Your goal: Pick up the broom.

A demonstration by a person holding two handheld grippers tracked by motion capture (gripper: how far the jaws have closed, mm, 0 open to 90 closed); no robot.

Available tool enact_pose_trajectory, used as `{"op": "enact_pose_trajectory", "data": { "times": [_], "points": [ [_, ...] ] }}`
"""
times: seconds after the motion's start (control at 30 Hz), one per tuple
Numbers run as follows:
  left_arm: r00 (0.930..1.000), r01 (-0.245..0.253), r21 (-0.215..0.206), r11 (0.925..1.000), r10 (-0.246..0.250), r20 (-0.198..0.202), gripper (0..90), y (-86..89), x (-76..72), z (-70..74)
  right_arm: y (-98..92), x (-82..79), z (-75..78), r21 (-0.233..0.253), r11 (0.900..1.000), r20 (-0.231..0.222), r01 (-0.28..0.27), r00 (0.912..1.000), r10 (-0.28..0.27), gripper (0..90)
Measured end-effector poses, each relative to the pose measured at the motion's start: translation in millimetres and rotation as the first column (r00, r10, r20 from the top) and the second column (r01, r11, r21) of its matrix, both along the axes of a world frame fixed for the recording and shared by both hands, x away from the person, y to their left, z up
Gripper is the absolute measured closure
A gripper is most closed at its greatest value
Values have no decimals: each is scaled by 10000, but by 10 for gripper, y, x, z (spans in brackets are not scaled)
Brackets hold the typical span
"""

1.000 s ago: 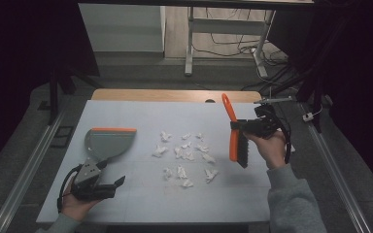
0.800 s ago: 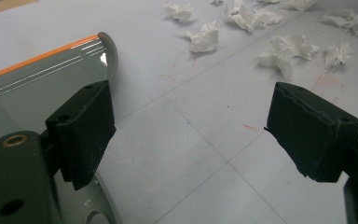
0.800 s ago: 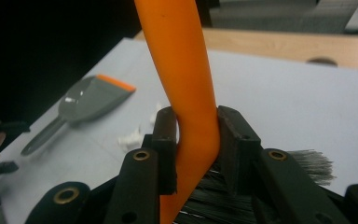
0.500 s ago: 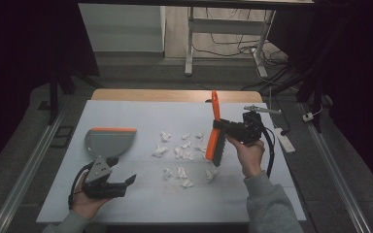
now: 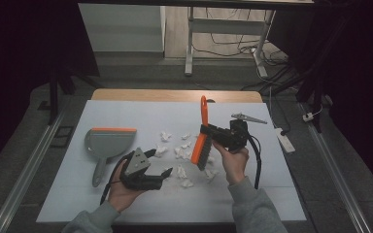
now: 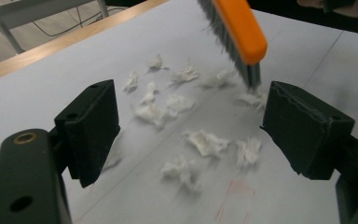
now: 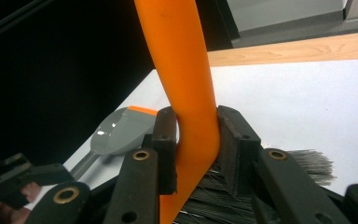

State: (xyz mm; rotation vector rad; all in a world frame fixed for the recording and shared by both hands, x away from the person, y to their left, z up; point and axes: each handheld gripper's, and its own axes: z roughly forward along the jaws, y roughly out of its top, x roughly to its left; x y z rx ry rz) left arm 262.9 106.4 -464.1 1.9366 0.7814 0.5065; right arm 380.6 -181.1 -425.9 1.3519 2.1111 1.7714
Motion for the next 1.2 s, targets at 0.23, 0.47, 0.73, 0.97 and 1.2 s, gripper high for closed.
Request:
{"op": "enact_pose_trajectory", "data": {
  "times": [0.23, 0.47, 0.73, 0.97, 1.2],
  "points": [
    [9997, 213, -38, 9998, -213, -113, 225, -265, 128, 12, 139, -128, -25, 135, 9999, 424, 73, 9991, -78, 691],
    [9997, 134, -236, 9996, -139, -201, 289, -415, 234, -16, 297, -231, -103, 559, 9980, 655, 293, 9973, -329, 691],
    [9998, 125, -259, 9996, -122, 125, 514, -464, 234, -192, 371, -353, -119, 1444, 9884, 912, 469, 9940, -605, 691],
    [9973, 67, -274, 9996, -47, 727, 675, -469, 204, -222, 346, -370, -147, 2140, 9752, 663, 567, 9952, -724, 690],
    [9992, 186, -245, 9995, -177, 347, 703, -315, 277, -207, 350, -376, -170, 2399, 9693, 428, 540, 9969, -662, 690]
  ]
}}
